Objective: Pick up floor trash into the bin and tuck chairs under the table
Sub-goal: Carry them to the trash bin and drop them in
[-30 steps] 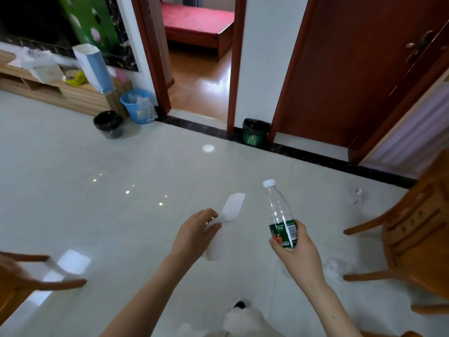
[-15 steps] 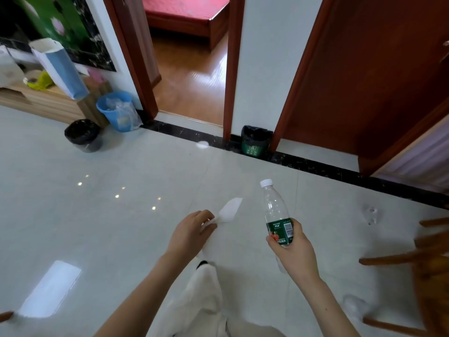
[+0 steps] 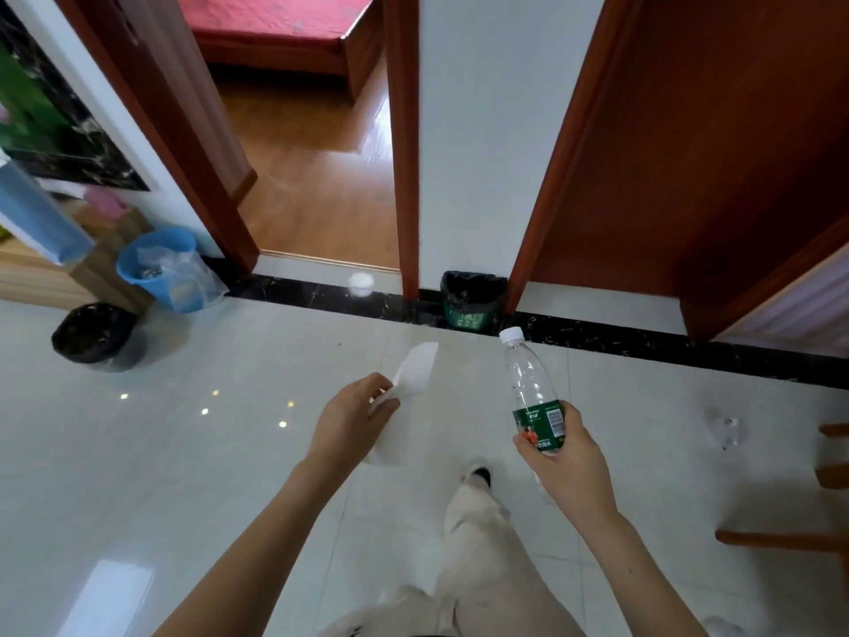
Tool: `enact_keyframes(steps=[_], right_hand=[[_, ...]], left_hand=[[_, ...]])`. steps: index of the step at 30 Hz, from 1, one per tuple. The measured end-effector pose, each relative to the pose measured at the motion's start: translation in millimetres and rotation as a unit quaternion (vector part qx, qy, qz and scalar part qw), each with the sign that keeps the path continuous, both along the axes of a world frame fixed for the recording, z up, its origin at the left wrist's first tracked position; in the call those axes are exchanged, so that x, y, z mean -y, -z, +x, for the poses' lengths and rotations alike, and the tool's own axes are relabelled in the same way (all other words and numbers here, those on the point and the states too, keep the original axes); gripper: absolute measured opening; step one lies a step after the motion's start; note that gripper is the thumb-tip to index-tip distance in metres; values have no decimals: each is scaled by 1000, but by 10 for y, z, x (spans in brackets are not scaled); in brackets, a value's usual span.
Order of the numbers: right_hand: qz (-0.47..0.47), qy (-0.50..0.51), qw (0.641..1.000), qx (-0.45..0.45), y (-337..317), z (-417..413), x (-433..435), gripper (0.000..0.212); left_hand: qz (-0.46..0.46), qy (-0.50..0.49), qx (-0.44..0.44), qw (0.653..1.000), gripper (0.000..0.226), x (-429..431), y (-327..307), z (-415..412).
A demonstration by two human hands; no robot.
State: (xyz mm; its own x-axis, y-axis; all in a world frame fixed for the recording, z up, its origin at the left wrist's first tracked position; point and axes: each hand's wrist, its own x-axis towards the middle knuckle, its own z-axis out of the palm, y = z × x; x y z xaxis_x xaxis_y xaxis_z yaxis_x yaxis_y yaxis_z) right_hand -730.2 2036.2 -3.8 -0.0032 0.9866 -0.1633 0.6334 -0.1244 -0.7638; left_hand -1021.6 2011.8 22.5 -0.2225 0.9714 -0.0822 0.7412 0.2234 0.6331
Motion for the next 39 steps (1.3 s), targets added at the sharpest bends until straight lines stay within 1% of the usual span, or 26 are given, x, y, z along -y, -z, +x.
enact_keyframes(steps=[4,7,13,17,20,25,27,31,33,36,39], right_hand=[[-9,3,1000,7,159,32,-948,50],[-16,-8,1000,20,163,79,-1690,49],[-39,-38,998,45,125,91,-2960,53],[-53,-36,997,43,171,-20,-3561,54],[-72,-27,996,45,297,-153,-3947,51],[-99,-1,994,36,597,-453,-4550,50],[-95,6,994,46,777,-569,-4803,53],[-93,17,992,79,1288,-775,-5284,66],[-96,26,992,81,1574,-862,-5490,66],[-99,34,992,75,2200,-966,-5804,65],[-109,34,992,59,2932,-1014,-6004,64]], left_hand=[[-44,-12,12,999,20,-887,183,59],[-60,-21,22,998,19,-1582,157,135],[-54,-20,2,998,15,-2819,23,198],[-64,-21,3,998,11,-3409,100,124],[-81,-20,13,996,11,-3817,279,12],[-101,32,13,994,11,-4581,701,-219],[-109,52,18,993,11,-4894,897,-304],[-123,68,21,990,12,-5448,1306,-417],[-134,69,18,988,11,-5661,1574,-446],[-154,66,14,986,8,-5962,2200,-455],[-160,31,26,986,6,-6172,2928,-421]])
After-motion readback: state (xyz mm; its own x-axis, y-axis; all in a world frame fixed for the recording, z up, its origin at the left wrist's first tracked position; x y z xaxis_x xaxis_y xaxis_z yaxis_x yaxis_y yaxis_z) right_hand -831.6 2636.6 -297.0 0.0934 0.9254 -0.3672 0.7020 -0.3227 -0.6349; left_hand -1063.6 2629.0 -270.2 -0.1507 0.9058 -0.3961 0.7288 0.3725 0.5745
